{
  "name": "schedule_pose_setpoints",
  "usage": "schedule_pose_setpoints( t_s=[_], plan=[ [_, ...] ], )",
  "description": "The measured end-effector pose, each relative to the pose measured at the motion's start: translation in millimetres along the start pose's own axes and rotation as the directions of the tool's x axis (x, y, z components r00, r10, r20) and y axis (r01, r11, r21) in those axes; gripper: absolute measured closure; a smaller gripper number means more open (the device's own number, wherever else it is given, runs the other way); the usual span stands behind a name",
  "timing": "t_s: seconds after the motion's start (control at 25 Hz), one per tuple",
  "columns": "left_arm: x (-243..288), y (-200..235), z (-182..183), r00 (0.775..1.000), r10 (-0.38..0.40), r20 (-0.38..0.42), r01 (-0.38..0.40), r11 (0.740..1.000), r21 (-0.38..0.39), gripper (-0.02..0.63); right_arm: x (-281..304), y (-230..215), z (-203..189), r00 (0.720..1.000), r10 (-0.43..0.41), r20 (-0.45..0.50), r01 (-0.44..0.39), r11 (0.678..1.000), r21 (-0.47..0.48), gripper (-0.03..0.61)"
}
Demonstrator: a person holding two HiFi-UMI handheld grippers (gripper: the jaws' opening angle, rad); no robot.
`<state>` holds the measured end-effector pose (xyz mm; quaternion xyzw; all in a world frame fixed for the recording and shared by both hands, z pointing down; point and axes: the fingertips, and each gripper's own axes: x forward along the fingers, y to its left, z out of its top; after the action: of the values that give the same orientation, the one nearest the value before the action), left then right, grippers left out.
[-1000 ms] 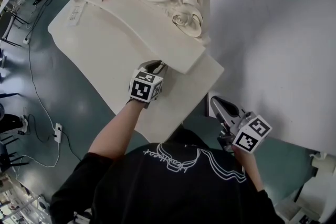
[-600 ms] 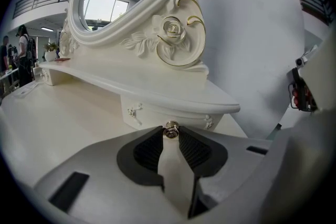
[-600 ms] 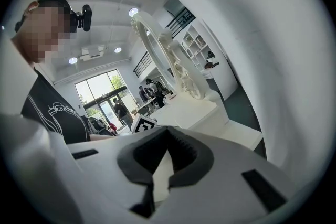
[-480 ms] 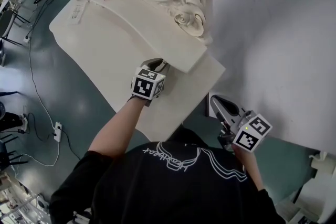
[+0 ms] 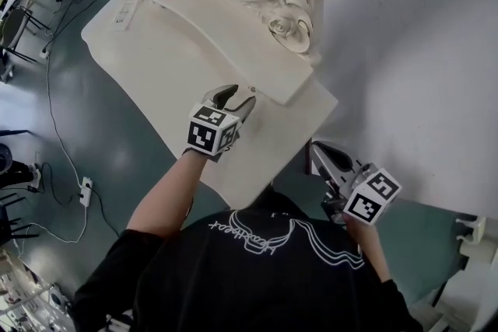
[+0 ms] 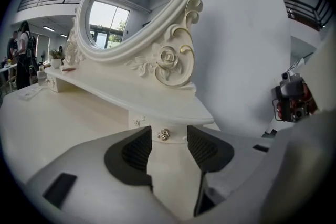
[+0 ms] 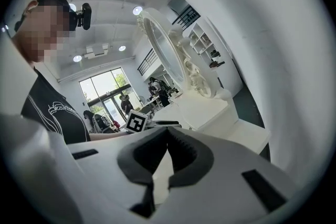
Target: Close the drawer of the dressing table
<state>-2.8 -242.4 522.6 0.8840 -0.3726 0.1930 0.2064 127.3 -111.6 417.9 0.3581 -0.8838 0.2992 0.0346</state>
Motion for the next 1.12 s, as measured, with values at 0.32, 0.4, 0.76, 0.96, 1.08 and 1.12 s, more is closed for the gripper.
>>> schedule_pose_setpoints(
  t_s=[0.32,0.4,0.76,0.96,1.08,1.12],
  plan=[
    [-82,-50,22,0.993,-0.089,0.078,0.089,0.996,-0.004,0.42,3,43,2,0.999,0.033,0.019,-0.033,0.999,-0.037,0.574],
    [-103,-64,28,0.988,-0.118,0.098,0.121,0.992,-0.02,0.446,3,57,1,0.999,0.046,0.015,-0.045,0.997,-0.059,0.574],
    [-194,-123,49,0.935,-0.258,0.245,0.268,0.963,-0.009,0.603,0,116,0,0.993,0.106,0.048,-0.099,0.988,-0.121,0.574],
    [-225,-143,47,0.903,-0.311,0.295,0.328,0.945,-0.011,0.609,-8,147,-2,0.98,0.168,0.102,-0.159,0.983,-0.094,0.574],
    [-239,-149,44,0.896,-0.317,0.312,0.34,0.94,-0.02,0.609,-13,160,-2,0.976,0.177,0.125,-0.162,0.979,-0.121,0.574],
    [-244,-151,44,0.895,-0.318,0.314,0.34,0.94,-0.015,0.609,-14,164,-1,0.974,0.184,0.133,-0.168,0.978,-0.124,0.574]
  ],
)
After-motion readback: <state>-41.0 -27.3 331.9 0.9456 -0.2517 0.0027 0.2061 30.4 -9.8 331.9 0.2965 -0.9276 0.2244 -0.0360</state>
